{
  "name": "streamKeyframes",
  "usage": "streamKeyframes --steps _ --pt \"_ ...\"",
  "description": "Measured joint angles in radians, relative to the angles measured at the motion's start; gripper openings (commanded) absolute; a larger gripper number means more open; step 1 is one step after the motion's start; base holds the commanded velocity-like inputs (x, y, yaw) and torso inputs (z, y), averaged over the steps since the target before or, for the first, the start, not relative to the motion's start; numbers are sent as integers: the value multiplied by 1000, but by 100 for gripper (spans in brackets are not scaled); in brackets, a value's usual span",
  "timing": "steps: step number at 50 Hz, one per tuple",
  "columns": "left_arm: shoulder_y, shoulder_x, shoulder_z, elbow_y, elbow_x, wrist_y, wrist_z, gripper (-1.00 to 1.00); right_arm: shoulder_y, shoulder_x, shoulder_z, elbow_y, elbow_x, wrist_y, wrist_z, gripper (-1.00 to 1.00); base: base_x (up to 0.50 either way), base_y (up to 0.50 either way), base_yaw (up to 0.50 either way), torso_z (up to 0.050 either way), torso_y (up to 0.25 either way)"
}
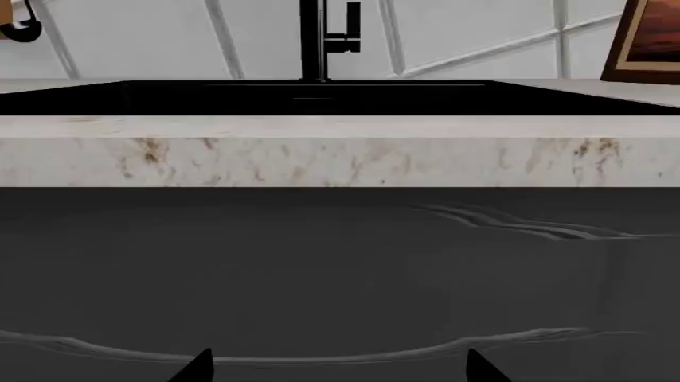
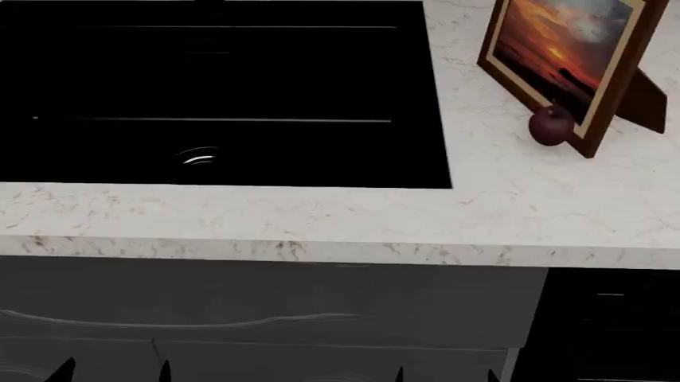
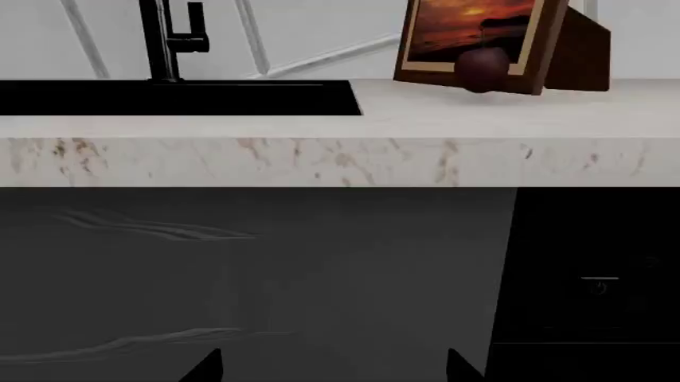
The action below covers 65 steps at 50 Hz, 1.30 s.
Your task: Turn the sink spout to the right.
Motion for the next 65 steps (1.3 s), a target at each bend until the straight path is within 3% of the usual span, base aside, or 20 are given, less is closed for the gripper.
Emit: streamKeyframes --steps 19,65 --pt "6 -37 33 13 -89 16 -8 100 5 35 -52 14 20 -17 43 100 0 0 0 0 0" --pt "26 -103 105 42 -190 109 -40 100 8 97 -121 16 65 -19 135 100 0 0 0 49 0"
